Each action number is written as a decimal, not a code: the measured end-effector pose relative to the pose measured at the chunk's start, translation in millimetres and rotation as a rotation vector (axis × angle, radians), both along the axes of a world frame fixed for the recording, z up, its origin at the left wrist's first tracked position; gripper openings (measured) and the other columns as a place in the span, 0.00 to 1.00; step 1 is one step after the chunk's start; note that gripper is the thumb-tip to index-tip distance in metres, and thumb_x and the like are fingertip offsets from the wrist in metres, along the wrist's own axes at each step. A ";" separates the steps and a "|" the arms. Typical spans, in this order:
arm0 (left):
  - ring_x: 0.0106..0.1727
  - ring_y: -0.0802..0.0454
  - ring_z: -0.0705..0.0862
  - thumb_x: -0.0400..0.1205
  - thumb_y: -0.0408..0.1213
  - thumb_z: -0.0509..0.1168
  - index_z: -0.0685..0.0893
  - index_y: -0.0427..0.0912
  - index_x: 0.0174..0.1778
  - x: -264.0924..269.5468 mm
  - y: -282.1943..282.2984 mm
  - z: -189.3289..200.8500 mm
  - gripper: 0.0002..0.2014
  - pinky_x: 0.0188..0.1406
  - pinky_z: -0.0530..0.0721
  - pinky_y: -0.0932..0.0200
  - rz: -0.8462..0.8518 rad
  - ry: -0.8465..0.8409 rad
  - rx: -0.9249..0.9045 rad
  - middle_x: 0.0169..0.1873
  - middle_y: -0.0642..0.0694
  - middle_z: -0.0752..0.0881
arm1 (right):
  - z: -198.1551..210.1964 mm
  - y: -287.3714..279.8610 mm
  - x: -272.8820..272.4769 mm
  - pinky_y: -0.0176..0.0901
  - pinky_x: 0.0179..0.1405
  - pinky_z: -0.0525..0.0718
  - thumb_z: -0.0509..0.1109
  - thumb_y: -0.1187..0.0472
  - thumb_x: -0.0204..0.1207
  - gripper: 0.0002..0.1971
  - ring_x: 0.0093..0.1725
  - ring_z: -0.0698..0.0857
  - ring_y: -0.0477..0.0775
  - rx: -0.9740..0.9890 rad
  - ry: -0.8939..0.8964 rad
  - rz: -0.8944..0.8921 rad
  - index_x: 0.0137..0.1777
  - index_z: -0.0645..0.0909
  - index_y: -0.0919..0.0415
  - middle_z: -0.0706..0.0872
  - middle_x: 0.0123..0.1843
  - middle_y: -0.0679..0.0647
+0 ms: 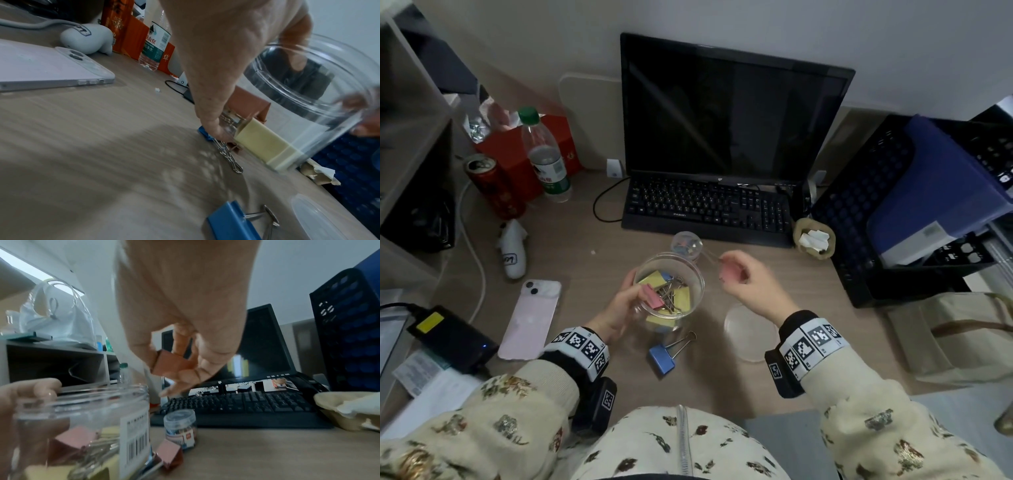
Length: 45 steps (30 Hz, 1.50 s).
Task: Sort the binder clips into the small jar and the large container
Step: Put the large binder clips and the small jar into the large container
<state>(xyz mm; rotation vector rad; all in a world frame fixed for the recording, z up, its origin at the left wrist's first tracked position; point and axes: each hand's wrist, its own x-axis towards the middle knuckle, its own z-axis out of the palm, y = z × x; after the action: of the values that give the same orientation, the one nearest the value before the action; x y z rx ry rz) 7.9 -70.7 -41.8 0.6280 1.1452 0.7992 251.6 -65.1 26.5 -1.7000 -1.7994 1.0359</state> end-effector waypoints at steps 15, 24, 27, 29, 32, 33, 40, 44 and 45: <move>0.49 0.50 0.82 0.55 0.28 0.59 0.71 0.37 0.69 11.0 1.1 10.1 0.39 0.36 0.84 0.66 -0.087 -0.018 0.137 0.56 0.38 0.80 | 32.5 15.4 -26.8 0.48 0.55 0.78 0.67 0.61 0.75 0.22 0.65 0.77 0.53 0.165 -0.562 0.543 0.69 0.75 0.49 0.77 0.66 0.47; 0.38 0.55 0.84 0.55 0.25 0.55 0.73 0.35 0.65 10.6 -3.5 21.6 0.36 0.29 0.81 0.70 -0.150 -0.014 0.142 0.45 0.41 0.81 | 23.8 15.2 -52.2 0.46 0.36 0.73 0.74 0.70 0.68 0.21 0.54 0.82 0.59 0.433 -0.877 0.971 0.62 0.82 0.57 0.82 0.62 0.54; 0.22 0.60 0.82 0.54 0.24 0.54 0.74 0.37 0.59 15.5 -6.2 28.2 0.33 0.18 0.76 0.71 -0.164 -0.035 0.115 0.28 0.45 0.84 | 10.0 17.2 -62.9 0.43 0.27 0.81 0.82 0.66 0.59 0.19 0.42 0.85 0.58 0.572 -0.864 1.030 0.51 0.87 0.57 0.86 0.54 0.53; 0.21 0.60 0.82 0.55 0.24 0.53 0.74 0.36 0.60 15.8 -8.6 30.8 0.33 0.17 0.76 0.70 -0.157 -0.075 0.092 0.26 0.46 0.85 | -0.3 18.1 -67.5 0.43 0.27 0.83 0.81 0.64 0.62 0.16 0.43 0.84 0.57 0.597 -0.893 1.000 0.51 0.87 0.57 0.85 0.51 0.53; 0.25 0.61 0.84 0.56 0.25 0.54 0.71 0.33 0.67 9.8 -8.7 29.8 0.37 0.21 0.78 0.69 -0.124 -0.080 0.086 0.39 0.41 0.81 | -7.4 17.6 -68.1 0.41 0.22 0.78 0.85 0.59 0.56 0.16 0.37 0.84 0.53 0.564 -0.919 0.886 0.44 0.87 0.54 0.84 0.44 0.51; 0.26 0.62 0.85 0.56 0.26 0.54 0.70 0.33 0.70 7.9 -8.4 28.7 0.39 0.22 0.79 0.69 -0.115 -0.074 0.086 0.41 0.40 0.80 | -8.1 17.7 -68.2 0.42 0.23 0.79 0.85 0.59 0.58 0.16 0.39 0.85 0.54 0.533 -0.919 0.850 0.45 0.87 0.55 0.85 0.46 0.52; 0.31 0.58 0.85 0.56 0.27 0.55 0.69 0.35 0.72 3.7 -2.9 27.5 0.41 0.22 0.79 0.69 -0.116 -0.011 0.064 0.44 0.41 0.80 | -11.0 18.2 -74.2 0.48 0.40 0.71 0.63 0.63 0.83 0.14 0.61 0.82 0.60 0.322 -1.031 0.840 0.67 0.76 0.59 0.80 0.68 0.55; 0.42 0.52 0.83 0.57 0.30 0.57 0.70 0.36 0.74 1.1 1.0 27.4 0.41 0.27 0.81 0.67 -0.164 0.038 0.082 0.50 0.40 0.81 | -11.9 14.0 -85.5 0.46 0.38 0.71 0.64 0.64 0.81 0.16 0.56 0.86 0.60 0.203 -1.099 0.702 0.67 0.71 0.60 0.86 0.59 0.54; 0.42 0.51 0.83 0.57 0.30 0.57 0.70 0.36 0.73 1.5 1.6 27.9 0.41 0.27 0.82 0.67 -0.174 0.039 0.084 0.51 0.41 0.81 | -11.3 14.4 -88.2 0.46 0.39 0.72 0.64 0.63 0.80 0.16 0.56 0.86 0.60 0.181 -1.101 0.674 0.68 0.71 0.60 0.87 0.58 0.54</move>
<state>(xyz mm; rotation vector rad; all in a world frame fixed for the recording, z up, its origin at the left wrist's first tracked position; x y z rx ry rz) 9.3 -69.1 -13.9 0.8052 1.0803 0.6918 163.5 -50.6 15.2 -1.6877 -3.1632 -0.0047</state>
